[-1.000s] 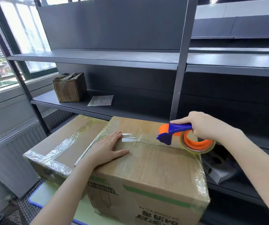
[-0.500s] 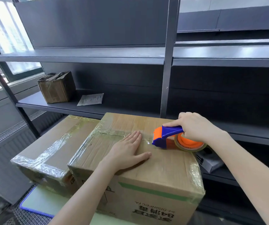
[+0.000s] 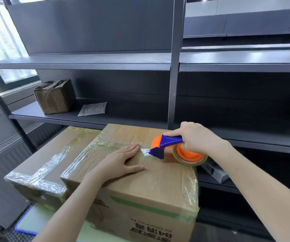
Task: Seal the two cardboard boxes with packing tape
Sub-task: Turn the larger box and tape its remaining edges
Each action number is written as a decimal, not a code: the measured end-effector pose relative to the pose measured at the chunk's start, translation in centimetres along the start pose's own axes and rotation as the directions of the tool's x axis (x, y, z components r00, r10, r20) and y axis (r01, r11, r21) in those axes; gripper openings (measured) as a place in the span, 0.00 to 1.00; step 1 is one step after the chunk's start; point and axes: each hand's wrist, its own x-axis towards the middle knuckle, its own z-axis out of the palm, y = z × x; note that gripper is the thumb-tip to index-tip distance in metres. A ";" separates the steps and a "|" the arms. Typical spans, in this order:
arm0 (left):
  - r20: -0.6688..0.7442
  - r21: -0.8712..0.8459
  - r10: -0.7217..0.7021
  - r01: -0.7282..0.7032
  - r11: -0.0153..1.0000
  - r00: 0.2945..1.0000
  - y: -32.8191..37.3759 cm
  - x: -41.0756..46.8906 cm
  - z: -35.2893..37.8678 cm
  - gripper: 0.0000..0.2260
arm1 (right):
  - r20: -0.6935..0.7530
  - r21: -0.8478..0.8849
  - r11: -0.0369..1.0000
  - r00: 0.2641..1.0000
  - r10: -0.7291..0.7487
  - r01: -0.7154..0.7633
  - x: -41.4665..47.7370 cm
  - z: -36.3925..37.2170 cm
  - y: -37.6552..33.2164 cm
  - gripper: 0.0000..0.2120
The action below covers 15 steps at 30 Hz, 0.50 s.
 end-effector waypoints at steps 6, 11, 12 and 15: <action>-0.022 -0.049 -0.006 0.005 0.999 1.000 0.2 -0.6 0.0 0.44 | -0.038 0.018 1.000 0.999 -0.006 0.007 -1.4 0.1 -0.1 0.28; -0.045 -0.056 -0.011 0.009 0.998 0.999 0.3 -1.2 0.1 0.44 | -0.001 0.057 0.998 1.000 0.006 -0.006 -2.9 0.2 2.4 0.32; -0.050 -0.064 -0.012 0.009 0.998 0.999 0.3 -1.2 0.2 0.44 | 0.003 0.070 0.998 1.000 0.000 0.000 -3.2 0.4 2.6 0.33; -0.038 -0.085 -0.018 0.015 0.996 0.999 0.1 -1.3 0.2 0.44 | -0.005 0.072 0.997 1.000 0.004 -0.003 -4.5 0.3 4.2 0.34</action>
